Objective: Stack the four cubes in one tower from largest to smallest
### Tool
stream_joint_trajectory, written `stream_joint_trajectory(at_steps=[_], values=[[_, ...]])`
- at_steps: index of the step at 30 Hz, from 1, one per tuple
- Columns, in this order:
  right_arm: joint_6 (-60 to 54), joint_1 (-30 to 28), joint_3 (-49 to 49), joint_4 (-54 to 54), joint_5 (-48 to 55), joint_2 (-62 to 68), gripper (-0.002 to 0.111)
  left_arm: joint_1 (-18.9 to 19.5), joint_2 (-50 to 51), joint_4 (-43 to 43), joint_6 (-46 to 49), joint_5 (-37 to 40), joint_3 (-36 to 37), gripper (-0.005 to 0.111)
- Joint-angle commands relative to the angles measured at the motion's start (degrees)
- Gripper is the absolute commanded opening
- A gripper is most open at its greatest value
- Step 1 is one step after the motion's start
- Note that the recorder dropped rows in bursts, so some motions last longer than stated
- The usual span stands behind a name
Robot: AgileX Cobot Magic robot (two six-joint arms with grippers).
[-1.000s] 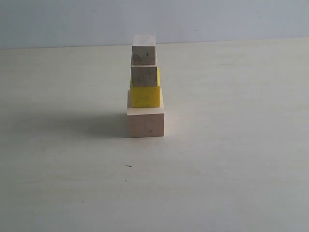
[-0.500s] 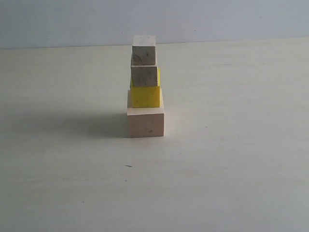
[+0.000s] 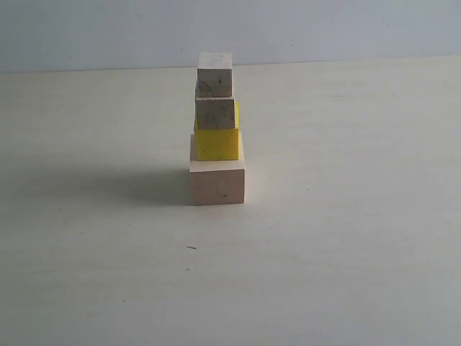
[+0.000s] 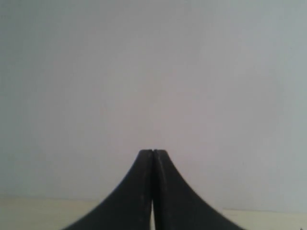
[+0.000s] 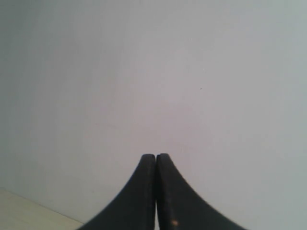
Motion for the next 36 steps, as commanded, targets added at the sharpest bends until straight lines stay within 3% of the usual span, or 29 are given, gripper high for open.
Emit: stream_joint_trajectory(at_steps=[1,12,16,18,22,25,36], values=[[0.3,-0.1,0.3,-0.2,-0.1,-0.2,0.000,0.2,-0.3,0.6,-0.6,0.5,2.9,0.000],[0.4,-0.1,0.3,-0.2,-0.1,-0.2,0.000,0.2,-0.3,3.7,0.6,1.7,3.1,0.000],[0.4,-0.1,0.3,-0.2,-0.1,-0.2,0.000,0.2,-1.6,9.6,0.0,3.9,3.2,0.000],[0.4,-0.1,0.3,-0.2,-0.1,-0.2,0.000,0.2,-3.1,17.1,-5.2,5.2,3.4,0.000],[0.4,-0.1,0.3,-0.2,-0.1,-0.2,0.000,0.2,-5.7,36.4,-30.4,4.8,7.2,0.000],[0.4,-0.1,0.3,-0.2,-0.1,-0.2,0.000,0.2,-8.2,46.0,-42.2,3.2,12.5,0.000],[0.4,-0.1,0.3,-0.2,-0.1,-0.2,0.000,0.2,-16.4,49.0,-43.8,2.7,25.9,0.000]])
